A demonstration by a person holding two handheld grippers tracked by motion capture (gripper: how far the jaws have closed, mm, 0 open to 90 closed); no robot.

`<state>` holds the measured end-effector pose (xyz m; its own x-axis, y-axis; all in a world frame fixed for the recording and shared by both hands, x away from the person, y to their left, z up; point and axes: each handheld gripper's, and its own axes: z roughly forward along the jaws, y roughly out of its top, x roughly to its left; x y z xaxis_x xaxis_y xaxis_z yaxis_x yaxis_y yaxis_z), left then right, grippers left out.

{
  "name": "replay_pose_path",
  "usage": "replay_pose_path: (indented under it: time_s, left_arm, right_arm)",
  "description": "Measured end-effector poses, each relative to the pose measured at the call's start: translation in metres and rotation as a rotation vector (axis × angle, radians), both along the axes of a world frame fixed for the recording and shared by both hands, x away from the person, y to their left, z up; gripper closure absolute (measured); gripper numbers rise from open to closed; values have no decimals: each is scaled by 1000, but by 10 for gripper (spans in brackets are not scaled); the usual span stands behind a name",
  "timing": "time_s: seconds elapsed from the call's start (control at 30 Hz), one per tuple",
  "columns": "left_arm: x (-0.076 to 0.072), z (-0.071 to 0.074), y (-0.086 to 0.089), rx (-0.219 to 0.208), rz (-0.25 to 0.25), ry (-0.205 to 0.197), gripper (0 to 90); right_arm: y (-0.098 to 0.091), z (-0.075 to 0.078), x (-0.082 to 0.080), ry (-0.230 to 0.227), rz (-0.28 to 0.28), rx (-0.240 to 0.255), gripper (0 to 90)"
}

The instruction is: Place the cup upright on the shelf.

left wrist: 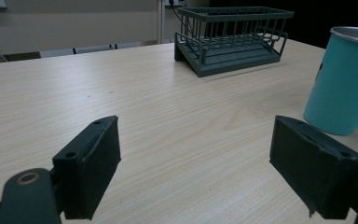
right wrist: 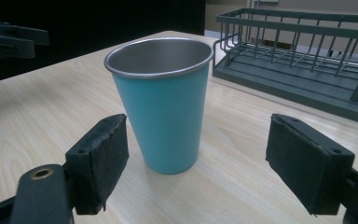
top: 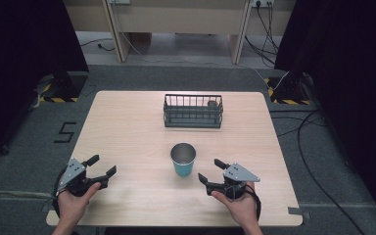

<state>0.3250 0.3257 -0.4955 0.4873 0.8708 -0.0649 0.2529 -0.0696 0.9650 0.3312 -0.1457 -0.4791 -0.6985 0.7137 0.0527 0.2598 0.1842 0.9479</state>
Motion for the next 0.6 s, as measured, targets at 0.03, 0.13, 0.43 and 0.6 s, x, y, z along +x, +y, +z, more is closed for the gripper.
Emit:
replay_pose_path:
  time_s: [0.03, 0.13, 0.43, 0.6]
  left_arm:
    - [0, 0, 0, 0, 0, 0, 156]
    - [0, 0, 0, 0, -1, 0, 156]
    - [0, 0, 0, -4, -2, 1, 155]
    - [0, 0, 0, -6, -4, 2, 155]
  right_arm:
    - [1, 0, 1, 1, 3, 1, 218]
    - [5, 0, 3, 3, 11, -5, 209]
    - [17, -4, 14, 15, 33, -9, 175]
    - [25, -5, 20, 24, 53, -10, 174]
